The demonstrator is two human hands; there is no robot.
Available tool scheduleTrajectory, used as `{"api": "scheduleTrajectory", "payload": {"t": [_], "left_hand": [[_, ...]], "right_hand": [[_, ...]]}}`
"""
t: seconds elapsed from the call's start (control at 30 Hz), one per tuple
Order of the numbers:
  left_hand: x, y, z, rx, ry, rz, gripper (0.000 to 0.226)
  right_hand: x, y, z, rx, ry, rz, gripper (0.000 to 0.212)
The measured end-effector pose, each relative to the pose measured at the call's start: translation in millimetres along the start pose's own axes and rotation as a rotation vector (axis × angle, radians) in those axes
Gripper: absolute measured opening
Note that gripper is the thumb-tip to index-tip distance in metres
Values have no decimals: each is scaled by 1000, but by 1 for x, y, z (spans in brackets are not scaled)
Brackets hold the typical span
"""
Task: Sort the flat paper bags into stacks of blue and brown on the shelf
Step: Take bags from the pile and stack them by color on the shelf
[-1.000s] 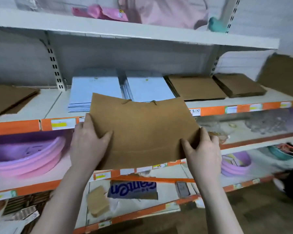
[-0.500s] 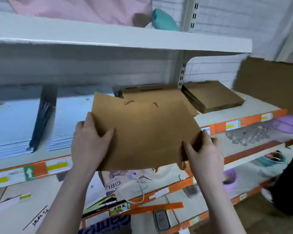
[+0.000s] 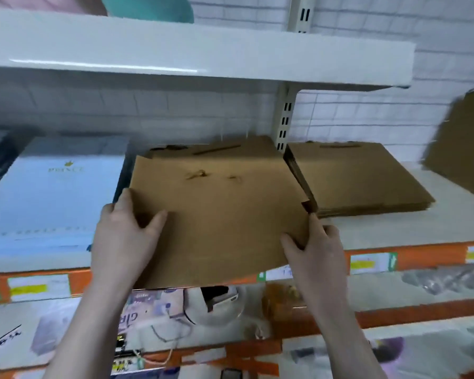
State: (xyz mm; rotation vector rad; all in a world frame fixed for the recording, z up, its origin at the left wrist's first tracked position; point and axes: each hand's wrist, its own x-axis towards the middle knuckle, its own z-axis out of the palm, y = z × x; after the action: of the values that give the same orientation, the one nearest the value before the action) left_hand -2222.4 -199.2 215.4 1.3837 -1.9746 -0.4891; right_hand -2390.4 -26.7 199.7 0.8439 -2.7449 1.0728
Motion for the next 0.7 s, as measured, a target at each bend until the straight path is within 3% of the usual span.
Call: {"api": "scheduleTrajectory", "payload": {"t": [0.3, 0.7], "left_hand": [[-27, 8, -2, 50, 158, -166, 50], [-67, -50, -76, 57, 409, -218, 51]], "right_hand": [[35, 13, 4, 85, -254, -146, 66], [-11, -48, 16, 151, -325, -287, 66]]}}
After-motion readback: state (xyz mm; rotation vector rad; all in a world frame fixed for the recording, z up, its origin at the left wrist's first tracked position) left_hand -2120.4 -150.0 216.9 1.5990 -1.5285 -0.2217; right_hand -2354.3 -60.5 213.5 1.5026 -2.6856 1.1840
